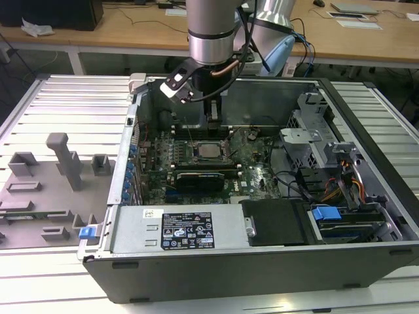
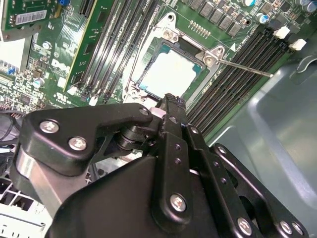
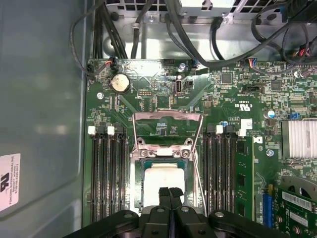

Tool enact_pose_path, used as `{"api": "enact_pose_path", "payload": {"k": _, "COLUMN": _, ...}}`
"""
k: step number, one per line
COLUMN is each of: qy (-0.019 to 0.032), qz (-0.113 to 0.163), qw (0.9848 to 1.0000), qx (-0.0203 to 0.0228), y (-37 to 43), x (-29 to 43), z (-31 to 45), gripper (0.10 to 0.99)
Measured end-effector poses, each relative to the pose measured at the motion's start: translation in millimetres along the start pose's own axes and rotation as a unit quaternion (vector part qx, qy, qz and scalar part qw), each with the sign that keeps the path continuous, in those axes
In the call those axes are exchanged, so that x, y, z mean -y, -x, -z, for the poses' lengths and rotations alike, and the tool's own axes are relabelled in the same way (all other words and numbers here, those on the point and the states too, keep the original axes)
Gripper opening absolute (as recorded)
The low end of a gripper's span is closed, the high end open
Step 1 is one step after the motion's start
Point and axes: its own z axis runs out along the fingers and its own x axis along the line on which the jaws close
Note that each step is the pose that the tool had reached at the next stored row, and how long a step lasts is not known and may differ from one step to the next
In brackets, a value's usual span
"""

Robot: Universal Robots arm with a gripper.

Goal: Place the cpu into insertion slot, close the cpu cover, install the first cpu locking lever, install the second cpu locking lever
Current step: 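Close the cpu cover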

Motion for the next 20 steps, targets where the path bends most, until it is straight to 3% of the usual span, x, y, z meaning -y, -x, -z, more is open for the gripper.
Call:
{"api": "enact_pose_path", "payload": {"k": 3, "qy": -0.0027, "qz": 0.000, "qw": 1.0000, "qx": 0.0000, "y": 0.0, "x": -3.5, "z": 0.2, "gripper": 0.106}}
{"api": "enact_pose_path", "payload": {"k": 8, "qy": -0.0059, "qz": 0.000, "qw": 1.0000, "qx": 0.0000, "y": 0.1, "x": -20.1, "z": -1.3, "gripper": 0.106}}
{"api": "enact_pose_path", "payload": {"k": 17, "qy": -0.0064, "qz": 0.000, "qw": 1.0000, "qx": 0.0001, "y": 0.1, "x": -23.3, "z": 6.6, "gripper": 0.106}}
{"api": "enact_pose_path", "payload": {"k": 19, "qy": -0.0069, "qz": 0.000, "qw": 1.0000, "qx": 0.0002, "y": 0.1, "x": -27.4, "z": 6.2, "gripper": 0.106}}
{"api": "enact_pose_path", "payload": {"k": 20, "qy": -0.0076, "qz": 0.000, "qw": 1.0000, "qx": 0.0002, "y": 0.2, "x": -33.1, "z": 5.7, "gripper": 0.106}}
